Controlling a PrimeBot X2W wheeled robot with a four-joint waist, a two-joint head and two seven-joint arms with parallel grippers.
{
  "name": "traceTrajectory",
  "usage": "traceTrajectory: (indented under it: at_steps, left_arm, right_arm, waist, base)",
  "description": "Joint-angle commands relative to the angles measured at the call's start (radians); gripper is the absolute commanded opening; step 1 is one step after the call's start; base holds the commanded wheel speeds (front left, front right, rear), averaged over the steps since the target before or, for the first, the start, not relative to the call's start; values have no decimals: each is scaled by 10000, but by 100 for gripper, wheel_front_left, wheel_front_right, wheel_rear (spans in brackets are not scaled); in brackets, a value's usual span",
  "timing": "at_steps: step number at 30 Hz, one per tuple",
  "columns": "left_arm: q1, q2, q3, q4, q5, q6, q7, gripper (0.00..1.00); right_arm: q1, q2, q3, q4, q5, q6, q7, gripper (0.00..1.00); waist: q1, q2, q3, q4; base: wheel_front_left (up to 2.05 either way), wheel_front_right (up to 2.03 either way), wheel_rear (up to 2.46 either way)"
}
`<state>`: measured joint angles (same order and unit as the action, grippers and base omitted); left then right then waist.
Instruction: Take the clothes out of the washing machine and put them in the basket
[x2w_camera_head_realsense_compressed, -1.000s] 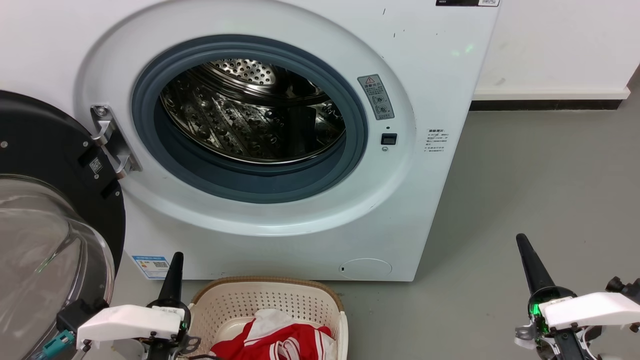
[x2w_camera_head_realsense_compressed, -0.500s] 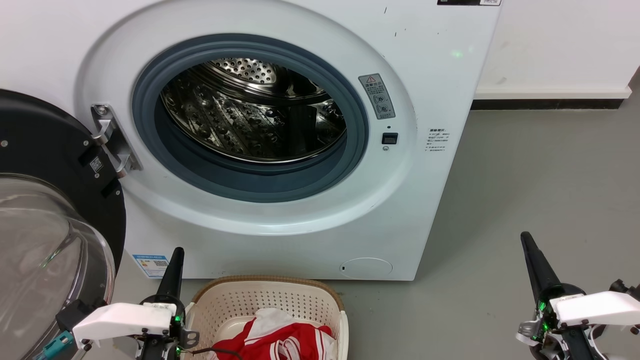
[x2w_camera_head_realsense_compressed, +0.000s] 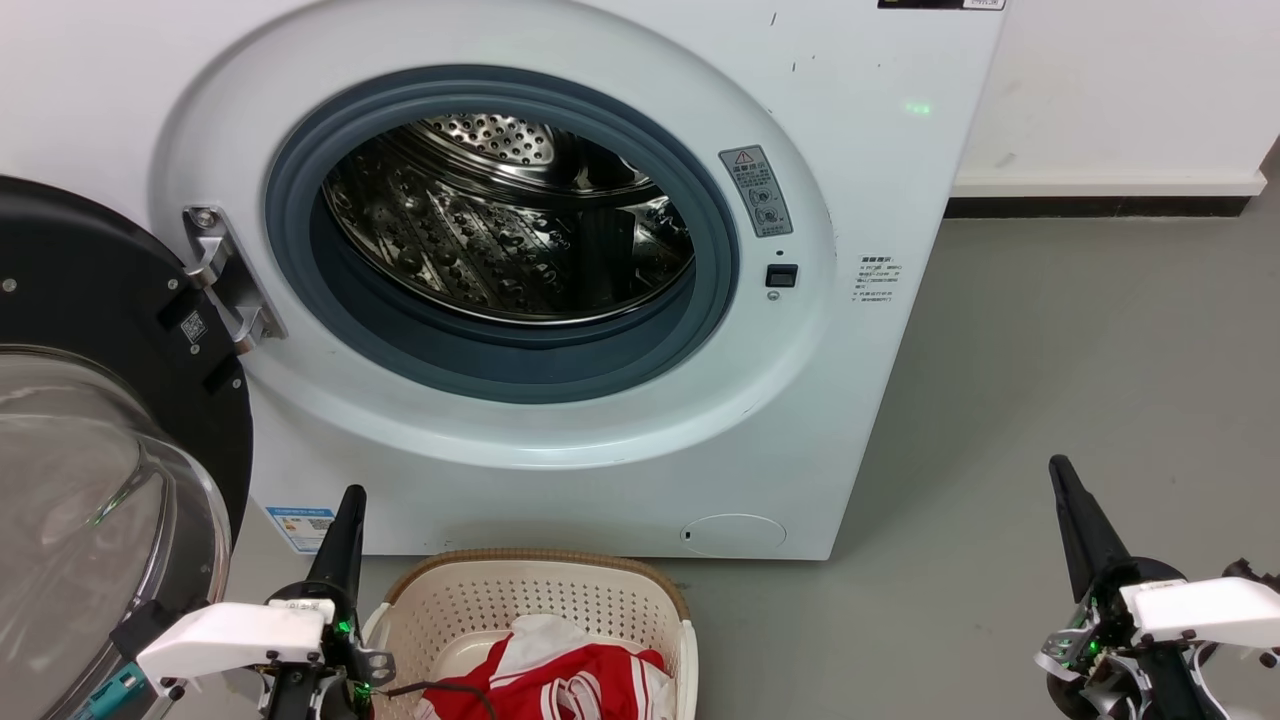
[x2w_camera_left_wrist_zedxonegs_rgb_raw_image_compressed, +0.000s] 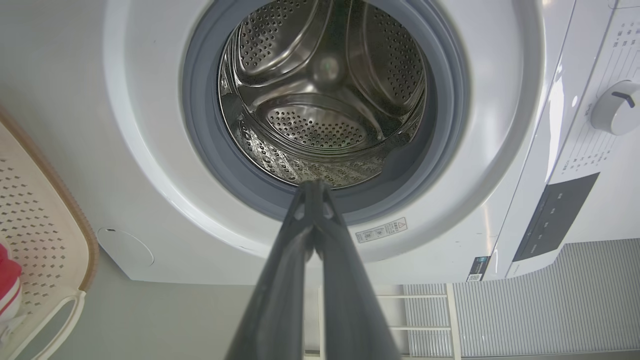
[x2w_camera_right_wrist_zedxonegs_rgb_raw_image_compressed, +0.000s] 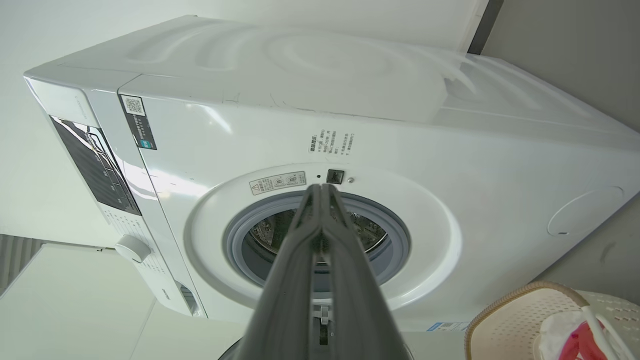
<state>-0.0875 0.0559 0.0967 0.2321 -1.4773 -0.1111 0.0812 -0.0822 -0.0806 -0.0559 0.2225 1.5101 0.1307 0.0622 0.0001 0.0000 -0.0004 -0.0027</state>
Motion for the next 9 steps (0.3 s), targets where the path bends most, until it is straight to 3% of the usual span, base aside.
traceTrajectory:
  at_steps: [1, 9]
  left_arm:
    - [-165, -13, 40, 17, -243, -68, 73, 0]
    - [-238, -39, 127, 85, -819, -151, 216, 0]
  right_arm:
    - [-171, 0, -50, 27, 246, 1, 56, 0]
    - [-255, 22, -138, 134, 813, 1, 147, 0]
  waist:
    - [0, 0, 3, 3]
    - [0, 0, 19, 14]
  base:
    - [0, 0, 0]
    - [0, 0, 0]
